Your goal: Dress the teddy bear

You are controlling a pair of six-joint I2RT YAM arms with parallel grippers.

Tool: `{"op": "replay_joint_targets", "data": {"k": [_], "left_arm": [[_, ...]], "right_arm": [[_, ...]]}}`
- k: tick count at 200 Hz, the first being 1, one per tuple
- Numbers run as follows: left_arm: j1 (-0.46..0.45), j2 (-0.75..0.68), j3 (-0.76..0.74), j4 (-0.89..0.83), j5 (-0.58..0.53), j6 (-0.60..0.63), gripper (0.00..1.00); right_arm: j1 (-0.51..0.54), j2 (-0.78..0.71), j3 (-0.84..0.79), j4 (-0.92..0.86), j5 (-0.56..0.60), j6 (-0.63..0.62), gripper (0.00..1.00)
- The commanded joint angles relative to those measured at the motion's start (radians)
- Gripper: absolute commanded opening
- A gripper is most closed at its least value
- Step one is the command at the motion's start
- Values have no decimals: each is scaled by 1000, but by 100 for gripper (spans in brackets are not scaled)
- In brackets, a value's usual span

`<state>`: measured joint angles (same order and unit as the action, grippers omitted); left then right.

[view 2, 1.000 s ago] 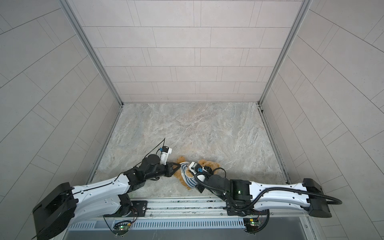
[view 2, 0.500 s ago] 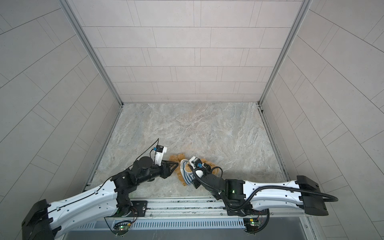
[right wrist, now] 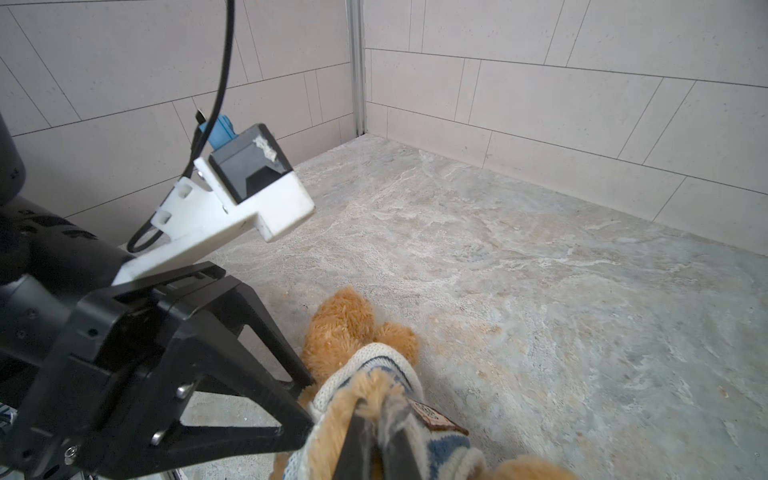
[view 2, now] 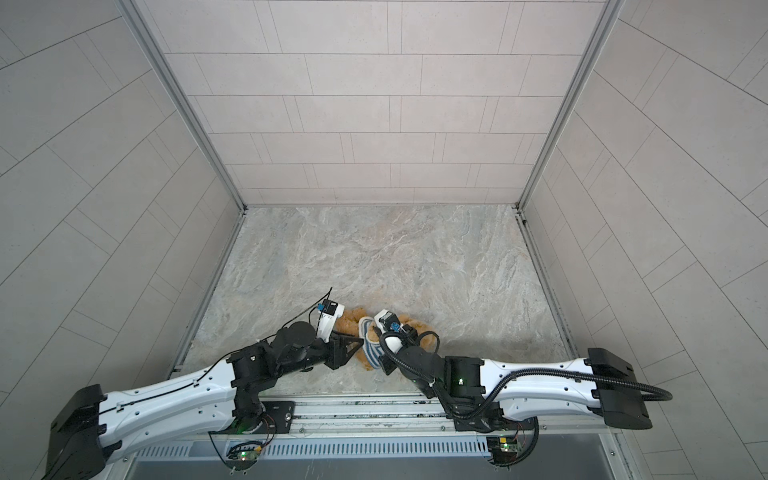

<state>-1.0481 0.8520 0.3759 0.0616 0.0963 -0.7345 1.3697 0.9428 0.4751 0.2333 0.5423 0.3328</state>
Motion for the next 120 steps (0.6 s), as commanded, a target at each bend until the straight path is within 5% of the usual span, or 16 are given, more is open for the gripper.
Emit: {"op": "replay_joint_targets", "data": {"k": [1,88,120], "left_arm": [[-12,18,36,51,-1,-6,39],[-18,76,53,104,27,-17,35],[-18,62,44,72,0,-22,13]], "right_arm": [[6,-5,36,22,26,20,0],[6,5,35,25,34,19,0],[6,-16,30,14,51,15,0]]}}
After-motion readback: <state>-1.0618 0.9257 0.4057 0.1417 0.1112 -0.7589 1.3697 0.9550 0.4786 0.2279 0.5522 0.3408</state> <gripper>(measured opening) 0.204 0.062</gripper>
